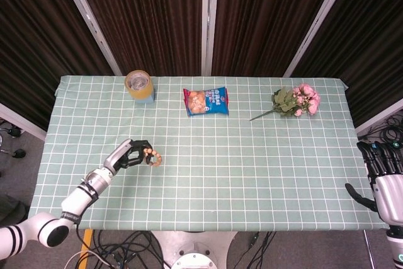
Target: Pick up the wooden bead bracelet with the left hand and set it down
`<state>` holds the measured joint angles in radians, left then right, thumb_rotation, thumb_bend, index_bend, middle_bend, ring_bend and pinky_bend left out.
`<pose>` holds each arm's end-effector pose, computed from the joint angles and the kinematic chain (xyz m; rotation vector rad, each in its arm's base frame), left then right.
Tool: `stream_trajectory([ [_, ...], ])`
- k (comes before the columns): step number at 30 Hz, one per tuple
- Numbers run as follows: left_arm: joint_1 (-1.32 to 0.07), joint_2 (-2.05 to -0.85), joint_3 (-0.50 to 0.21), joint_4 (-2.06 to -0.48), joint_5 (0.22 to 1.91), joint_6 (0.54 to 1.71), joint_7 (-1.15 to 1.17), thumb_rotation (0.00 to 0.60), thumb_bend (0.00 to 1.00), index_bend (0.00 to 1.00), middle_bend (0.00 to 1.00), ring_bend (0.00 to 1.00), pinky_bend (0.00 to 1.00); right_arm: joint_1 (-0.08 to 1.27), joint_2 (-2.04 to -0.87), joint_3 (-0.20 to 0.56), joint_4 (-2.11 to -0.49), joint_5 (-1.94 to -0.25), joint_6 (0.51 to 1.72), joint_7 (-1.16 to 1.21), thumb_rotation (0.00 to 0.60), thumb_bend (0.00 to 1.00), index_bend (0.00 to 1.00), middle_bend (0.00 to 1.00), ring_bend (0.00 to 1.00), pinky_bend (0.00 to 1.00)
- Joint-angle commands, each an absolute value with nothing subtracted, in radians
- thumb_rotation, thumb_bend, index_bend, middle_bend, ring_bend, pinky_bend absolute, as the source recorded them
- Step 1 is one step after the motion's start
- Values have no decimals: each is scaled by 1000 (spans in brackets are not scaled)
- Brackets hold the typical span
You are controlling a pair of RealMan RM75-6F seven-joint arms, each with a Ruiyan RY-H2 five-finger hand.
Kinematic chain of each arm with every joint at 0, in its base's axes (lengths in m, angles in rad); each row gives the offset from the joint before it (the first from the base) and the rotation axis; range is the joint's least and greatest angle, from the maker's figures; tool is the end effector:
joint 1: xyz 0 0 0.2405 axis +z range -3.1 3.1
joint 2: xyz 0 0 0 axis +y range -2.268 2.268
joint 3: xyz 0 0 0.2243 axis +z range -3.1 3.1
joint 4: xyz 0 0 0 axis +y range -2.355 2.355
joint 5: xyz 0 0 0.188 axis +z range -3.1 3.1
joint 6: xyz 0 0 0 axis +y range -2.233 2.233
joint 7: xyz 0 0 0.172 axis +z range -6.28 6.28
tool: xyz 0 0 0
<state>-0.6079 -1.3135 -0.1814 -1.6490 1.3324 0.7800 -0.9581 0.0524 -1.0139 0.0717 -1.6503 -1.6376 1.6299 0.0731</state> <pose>-0.1429 0.3087 0.0228 -1.3138 -2.2147 -1.3697 -0.2453 -0.1966 0.2066 1.3973 -0.7489 1.0679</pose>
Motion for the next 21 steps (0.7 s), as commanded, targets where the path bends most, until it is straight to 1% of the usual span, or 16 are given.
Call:
stream_trajectory([
  [1, -609, -1313, -182, -1649, 1333, 779, -961, 496, 828, 519, 620, 373, 71, 53, -1014, 72, -1650, -1637, 1629, 74, 600, 100, 0, 112, 0, 0],
  [2, -610, -1312, -182, -1649, 1335, 778, -963, 485, 831, 516, 618, 372, 71, 53, -1014, 72, -1650, -1636, 1628, 74, 600, 101, 0, 112, 0, 0],
  [3, -609, -1312, -183, -1650, 1335, 779, -971, 454, 829, 515, 616, 372, 71, 53, -1014, 72, -1650, -1636, 1627, 74, 600, 101, 0, 112, 0, 0],
  [4, -608, -1312, -184, -1650, 1334, 779, -978, 408, 823, 515, 616, 372, 71, 53, -1014, 72, -1649, -1636, 1627, 75, 600, 101, 0, 112, 0, 0],
  [6, -610, -1308, -186, -1650, 1338, 774, -993, 274, 794, 515, 617, 372, 71, 53, -1015, 72, -1648, -1635, 1627, 76, 600, 101, 0, 112, 0, 0],
  [8, -610, -1305, -185, -1649, 1343, 772, -1005, 177, 746, 515, 619, 372, 71, 54, -1016, 72, -1647, -1634, 1626, 77, 600, 101, 0, 112, 0, 0],
  [12, -613, -1292, -183, -1651, 1354, 763, -1027, 100, 701, 511, 619, 372, 71, 54, -1017, 73, -1644, -1633, 1626, 81, 600, 101, 0, 112, 0, 0],
  [14, -615, -1286, -184, -1654, 1356, 758, -1039, 63, 659, 509, 619, 372, 71, 54, -1017, 73, -1642, -1633, 1626, 83, 600, 101, 0, 112, 0, 0],
  [17, -618, -1278, -183, -1657, 1362, 752, -1050, 48, 640, 508, 619, 372, 71, 54, -1019, 73, -1639, -1633, 1626, 86, 600, 101, 0, 112, 0, 0],
  [21, -621, -1274, -181, -1652, 1367, 754, -1043, 48, 584, 507, 619, 372, 71, 53, -1020, 74, -1635, -1631, 1627, 92, 600, 101, 0, 112, 0, 0],
])
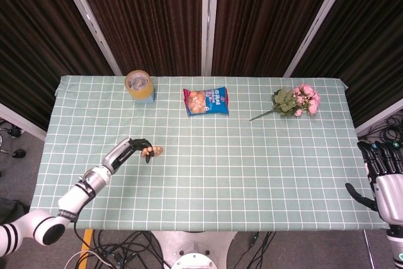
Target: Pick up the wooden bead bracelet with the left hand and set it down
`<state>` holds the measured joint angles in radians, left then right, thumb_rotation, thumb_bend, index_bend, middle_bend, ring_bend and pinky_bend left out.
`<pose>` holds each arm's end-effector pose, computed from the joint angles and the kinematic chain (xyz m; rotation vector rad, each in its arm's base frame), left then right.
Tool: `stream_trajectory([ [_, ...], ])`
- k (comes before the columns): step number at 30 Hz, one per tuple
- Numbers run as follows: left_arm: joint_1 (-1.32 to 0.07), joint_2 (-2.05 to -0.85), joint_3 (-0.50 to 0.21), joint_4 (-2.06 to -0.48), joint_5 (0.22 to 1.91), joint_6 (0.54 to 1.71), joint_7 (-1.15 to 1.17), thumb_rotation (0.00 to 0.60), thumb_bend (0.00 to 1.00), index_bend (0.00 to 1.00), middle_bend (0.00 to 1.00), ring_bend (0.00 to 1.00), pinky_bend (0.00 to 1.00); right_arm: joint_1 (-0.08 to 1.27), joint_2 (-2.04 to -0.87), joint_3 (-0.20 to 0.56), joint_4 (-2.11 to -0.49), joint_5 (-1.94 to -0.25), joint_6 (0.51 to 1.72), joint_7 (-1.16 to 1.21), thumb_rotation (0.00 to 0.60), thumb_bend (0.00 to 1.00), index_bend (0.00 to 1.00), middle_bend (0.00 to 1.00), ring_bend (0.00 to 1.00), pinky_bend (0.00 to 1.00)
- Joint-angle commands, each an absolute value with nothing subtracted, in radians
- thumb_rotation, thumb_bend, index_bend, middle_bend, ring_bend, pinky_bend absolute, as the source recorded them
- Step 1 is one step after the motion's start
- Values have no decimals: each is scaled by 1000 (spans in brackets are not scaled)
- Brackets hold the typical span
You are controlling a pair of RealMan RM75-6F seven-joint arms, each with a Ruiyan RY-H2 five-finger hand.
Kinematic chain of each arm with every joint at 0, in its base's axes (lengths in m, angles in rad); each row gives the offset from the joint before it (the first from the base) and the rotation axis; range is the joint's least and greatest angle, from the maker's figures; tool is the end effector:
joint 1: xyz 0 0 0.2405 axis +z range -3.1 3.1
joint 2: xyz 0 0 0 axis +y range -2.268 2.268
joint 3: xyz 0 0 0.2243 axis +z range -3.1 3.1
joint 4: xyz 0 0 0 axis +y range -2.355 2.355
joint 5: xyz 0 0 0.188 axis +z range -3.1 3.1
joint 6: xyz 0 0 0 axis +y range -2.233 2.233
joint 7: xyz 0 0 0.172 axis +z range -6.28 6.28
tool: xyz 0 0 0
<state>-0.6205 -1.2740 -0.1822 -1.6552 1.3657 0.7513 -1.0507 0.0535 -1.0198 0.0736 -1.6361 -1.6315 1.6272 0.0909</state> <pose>-0.1423 0.3107 0.0294 -1.3014 -2.2660 -1.3627 -0.2481 -0.1975 0.2065 1.3911 -0.7584 1.0722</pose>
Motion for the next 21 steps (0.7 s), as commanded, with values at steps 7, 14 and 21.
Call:
stream_trajectory([
  [7, -614, -1315, -168, -1580, 1368, 849, -793, 48, 525, 482, 595, 343, 73, 60, -1027, 74, -1627, -1630, 1617, 103, 600, 101, 0, 113, 0, 0],
  [14, -584, -1424, -137, -1468, 1385, 1035, -303, 90, 425, 241, 292, 99, 58, 71, -1034, 76, -1616, -1624, 1599, 114, 600, 101, 0, 113, 0, 0],
  [21, -541, -1479, -164, -1389, 1423, 1243, -74, 358, 298, 186, 205, 66, 44, 79, -1037, 75, -1602, -1612, 1578, 134, 600, 101, 0, 113, 0, 0],
])
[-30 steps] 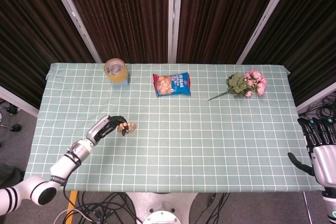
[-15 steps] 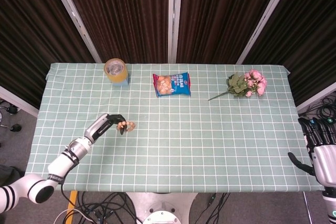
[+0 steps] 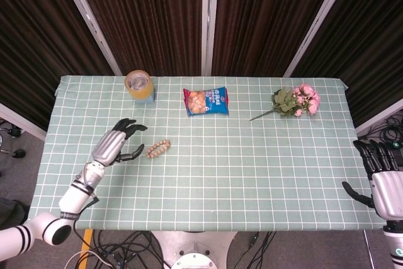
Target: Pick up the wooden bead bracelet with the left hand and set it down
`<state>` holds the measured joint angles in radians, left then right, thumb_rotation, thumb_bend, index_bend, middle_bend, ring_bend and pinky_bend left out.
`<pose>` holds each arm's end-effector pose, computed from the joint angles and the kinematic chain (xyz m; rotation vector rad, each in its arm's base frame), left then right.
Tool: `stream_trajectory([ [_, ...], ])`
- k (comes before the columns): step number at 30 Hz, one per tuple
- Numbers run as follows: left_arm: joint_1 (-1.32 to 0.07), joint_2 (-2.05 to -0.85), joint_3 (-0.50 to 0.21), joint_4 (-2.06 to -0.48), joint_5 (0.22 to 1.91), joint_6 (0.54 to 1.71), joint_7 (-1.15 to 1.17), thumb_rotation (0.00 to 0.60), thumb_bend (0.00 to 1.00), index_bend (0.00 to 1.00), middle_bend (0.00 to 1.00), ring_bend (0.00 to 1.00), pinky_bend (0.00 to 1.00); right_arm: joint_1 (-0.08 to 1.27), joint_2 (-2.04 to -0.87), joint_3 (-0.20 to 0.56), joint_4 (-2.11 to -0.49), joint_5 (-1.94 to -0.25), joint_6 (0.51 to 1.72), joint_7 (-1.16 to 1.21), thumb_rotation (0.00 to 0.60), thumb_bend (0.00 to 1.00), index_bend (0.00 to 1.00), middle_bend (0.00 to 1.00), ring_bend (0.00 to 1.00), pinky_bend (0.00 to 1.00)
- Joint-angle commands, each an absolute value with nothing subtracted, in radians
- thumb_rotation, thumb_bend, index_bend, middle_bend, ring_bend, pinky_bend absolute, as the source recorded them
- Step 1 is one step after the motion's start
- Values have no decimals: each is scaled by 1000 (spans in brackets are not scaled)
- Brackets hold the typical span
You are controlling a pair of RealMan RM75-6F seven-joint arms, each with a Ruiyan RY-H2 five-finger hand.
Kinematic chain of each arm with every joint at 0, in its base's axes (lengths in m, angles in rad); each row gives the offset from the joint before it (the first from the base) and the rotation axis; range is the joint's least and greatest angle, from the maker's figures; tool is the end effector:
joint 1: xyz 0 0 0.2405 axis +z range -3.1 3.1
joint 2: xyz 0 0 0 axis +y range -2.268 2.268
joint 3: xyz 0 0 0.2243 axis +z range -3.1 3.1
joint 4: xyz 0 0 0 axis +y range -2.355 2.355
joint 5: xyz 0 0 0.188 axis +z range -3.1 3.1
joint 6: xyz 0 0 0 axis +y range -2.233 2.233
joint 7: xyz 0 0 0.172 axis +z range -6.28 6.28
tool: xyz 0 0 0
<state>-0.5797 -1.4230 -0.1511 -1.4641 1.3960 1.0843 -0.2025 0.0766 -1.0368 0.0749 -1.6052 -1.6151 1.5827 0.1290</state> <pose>-0.1576 0.3276 0.0457 -1.6903 -1.1827 -1.2421 -0.2537 -0.2052 0.1993 1.4052 -0.8019 1.0707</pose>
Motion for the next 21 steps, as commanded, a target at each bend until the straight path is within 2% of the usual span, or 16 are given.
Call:
stream_trajectory([
  [1, -530, -1467, -173, -1382, 1422, 1269, -58, 449, 283, 186, 206, 66, 39, 80, -1035, 75, -1598, -1606, 1571, 144, 600, 101, 0, 113, 0, 0],
  [2, -521, -1452, -180, -1379, 1415, 1286, -38, 528, 272, 191, 209, 67, 35, 82, -1033, 75, -1594, -1599, 1564, 151, 600, 101, 0, 113, 0, 0],
  [4, -491, -1413, -197, -1382, 1387, 1327, 10, 594, 257, 204, 217, 67, 39, 87, -1025, 75, -1586, -1582, 1541, 172, 600, 101, 0, 113, 0, 0],
  [8, -416, -1318, -179, -1401, 1359, 1379, 55, 600, 249, 217, 223, 67, 46, 99, -1008, 71, -1567, -1560, 1494, 204, 600, 102, 0, 108, 0, 0],
  [14, -279, -1169, -71, -1484, 1363, 1397, -14, 600, 249, 217, 224, 67, 33, 120, -1008, 44, -1561, -1581, 1438, 223, 600, 129, 0, 58, 0, 0],
  [21, -154, -1152, -10, -1543, 1391, 1506, -36, 600, 249, 217, 224, 67, 30, 127, -1047, 49, -1573, -1613, 1470, 182, 600, 128, 0, 53, 0, 0],
])
